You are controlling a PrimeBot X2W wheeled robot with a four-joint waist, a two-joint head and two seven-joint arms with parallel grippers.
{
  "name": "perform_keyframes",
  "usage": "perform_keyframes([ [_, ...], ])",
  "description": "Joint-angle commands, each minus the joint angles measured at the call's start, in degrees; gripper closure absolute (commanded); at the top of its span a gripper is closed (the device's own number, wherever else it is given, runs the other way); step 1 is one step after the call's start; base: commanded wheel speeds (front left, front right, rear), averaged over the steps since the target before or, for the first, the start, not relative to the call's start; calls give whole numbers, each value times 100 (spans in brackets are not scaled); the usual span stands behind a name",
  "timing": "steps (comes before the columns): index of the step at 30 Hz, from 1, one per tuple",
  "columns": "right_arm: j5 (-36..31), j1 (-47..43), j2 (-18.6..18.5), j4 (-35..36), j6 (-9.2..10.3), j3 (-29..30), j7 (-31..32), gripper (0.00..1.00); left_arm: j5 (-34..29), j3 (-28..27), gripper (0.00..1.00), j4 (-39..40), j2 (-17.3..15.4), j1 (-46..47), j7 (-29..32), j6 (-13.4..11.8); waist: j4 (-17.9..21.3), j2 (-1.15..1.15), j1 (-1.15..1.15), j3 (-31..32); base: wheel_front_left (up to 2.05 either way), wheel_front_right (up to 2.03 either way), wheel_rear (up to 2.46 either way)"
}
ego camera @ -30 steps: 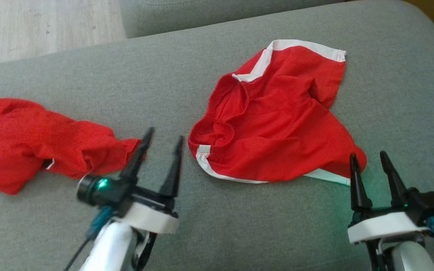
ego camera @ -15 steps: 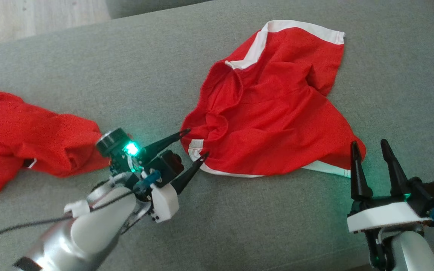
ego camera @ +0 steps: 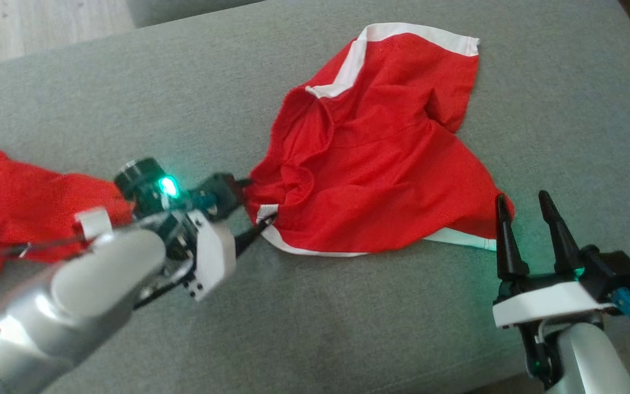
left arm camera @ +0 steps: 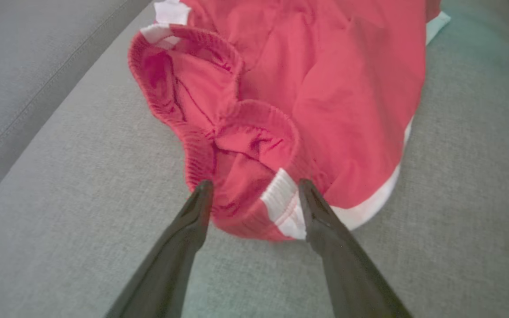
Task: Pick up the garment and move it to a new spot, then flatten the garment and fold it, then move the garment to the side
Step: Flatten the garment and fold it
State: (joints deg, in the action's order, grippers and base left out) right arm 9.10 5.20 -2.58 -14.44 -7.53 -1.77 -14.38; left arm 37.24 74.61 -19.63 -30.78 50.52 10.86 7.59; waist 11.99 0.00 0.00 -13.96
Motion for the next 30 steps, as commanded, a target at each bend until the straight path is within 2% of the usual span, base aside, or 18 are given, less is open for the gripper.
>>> perform_keyframes([
  [1,59,162,-30,154,4,-151,-62,0,135,-167,0,208,-256,375,166,-10,49,0,0,-3,0,0,0],
  [10,106,202,-30,135,4,-204,-62,0,306,-128,0,1033,-643,296,1287,-10,236,0,0,-47,0,0,0],
  [15,116,219,-30,135,4,-219,-62,0,320,-127,0,1181,-756,278,1483,-10,287,0,0,-72,0,0,0],
  [23,116,221,-30,138,4,-220,-62,0,369,-127,0,1216,-757,249,1538,-10,314,0,0,-97,0,0,0],
  [24,116,224,-30,137,4,-216,-62,0,391,-127,20,1213,-753,250,1541,-10,312,0,0,-102,0,0,0],
  [25,116,226,-30,133,4,-213,-62,0,408,-127,53,1209,-748,254,1547,-10,308,0,0,-107,0,0,0],
  [26,117,230,-30,125,4,-210,-62,0,418,-127,80,1209,-743,258,1553,-10,303,0,0,-112,0,0,0],
  [27,119,232,-30,116,4,-208,-62,0,429,-127,100,1209,-737,261,1557,-10,298,0,0,-116,0,0,0],
  [30,118,234,-30,60,4,-197,-62,0,459,-127,100,1217,-724,265,1523,-10,276,0,0,-117,0,0,0],
])
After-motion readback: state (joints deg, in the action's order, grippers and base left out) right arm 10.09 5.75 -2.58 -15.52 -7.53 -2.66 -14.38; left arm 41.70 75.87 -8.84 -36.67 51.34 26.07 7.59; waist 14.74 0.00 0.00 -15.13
